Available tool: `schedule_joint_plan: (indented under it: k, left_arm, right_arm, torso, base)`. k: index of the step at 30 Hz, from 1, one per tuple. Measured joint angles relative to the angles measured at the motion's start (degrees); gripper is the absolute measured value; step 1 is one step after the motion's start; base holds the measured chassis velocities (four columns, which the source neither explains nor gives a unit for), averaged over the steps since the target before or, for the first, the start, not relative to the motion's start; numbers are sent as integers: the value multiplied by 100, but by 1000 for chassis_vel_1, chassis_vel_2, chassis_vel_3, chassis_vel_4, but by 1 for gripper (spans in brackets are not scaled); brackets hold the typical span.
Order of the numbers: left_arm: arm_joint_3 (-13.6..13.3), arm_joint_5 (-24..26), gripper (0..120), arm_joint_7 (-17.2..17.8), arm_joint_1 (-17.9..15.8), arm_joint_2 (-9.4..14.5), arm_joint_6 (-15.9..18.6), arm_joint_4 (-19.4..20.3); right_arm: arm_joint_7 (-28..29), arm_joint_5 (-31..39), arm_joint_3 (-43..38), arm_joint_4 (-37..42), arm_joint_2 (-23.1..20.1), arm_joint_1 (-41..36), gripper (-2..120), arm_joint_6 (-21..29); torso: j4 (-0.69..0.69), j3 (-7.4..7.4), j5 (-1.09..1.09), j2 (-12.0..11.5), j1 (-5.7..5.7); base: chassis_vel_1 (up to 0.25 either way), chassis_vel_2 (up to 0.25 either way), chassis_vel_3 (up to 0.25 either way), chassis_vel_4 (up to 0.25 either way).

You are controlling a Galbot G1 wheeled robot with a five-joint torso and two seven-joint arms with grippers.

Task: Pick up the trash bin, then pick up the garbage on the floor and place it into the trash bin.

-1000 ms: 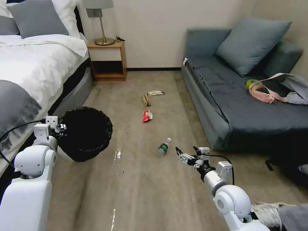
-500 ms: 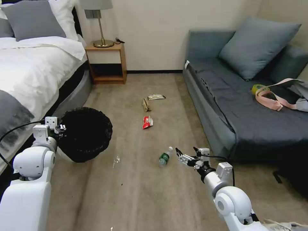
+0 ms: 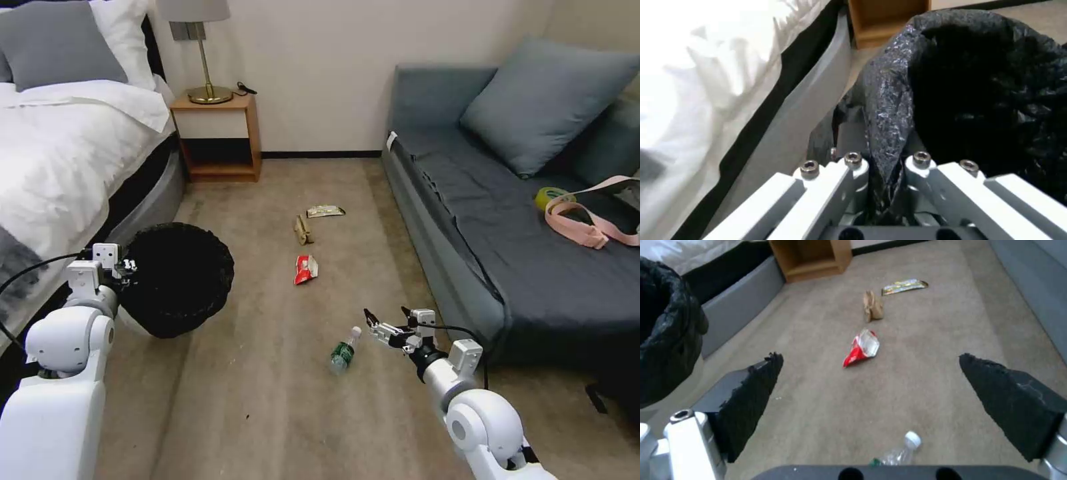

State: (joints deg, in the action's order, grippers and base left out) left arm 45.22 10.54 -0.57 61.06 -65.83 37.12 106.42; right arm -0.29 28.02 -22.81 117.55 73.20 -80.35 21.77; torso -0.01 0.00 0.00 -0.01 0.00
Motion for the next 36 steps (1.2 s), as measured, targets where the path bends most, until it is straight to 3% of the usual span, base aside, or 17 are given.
schedule_joint_plan:
  k: [36]
  left_arm:
    - [-14,-8,4,-14,-56,-51,-76,-112]
  right_arm:
    - [-136,-261,504,-529,-285,263,100,-21]
  torso:
    - [1,0,0,1,0]
  base:
    - [-135,140,139,-138]
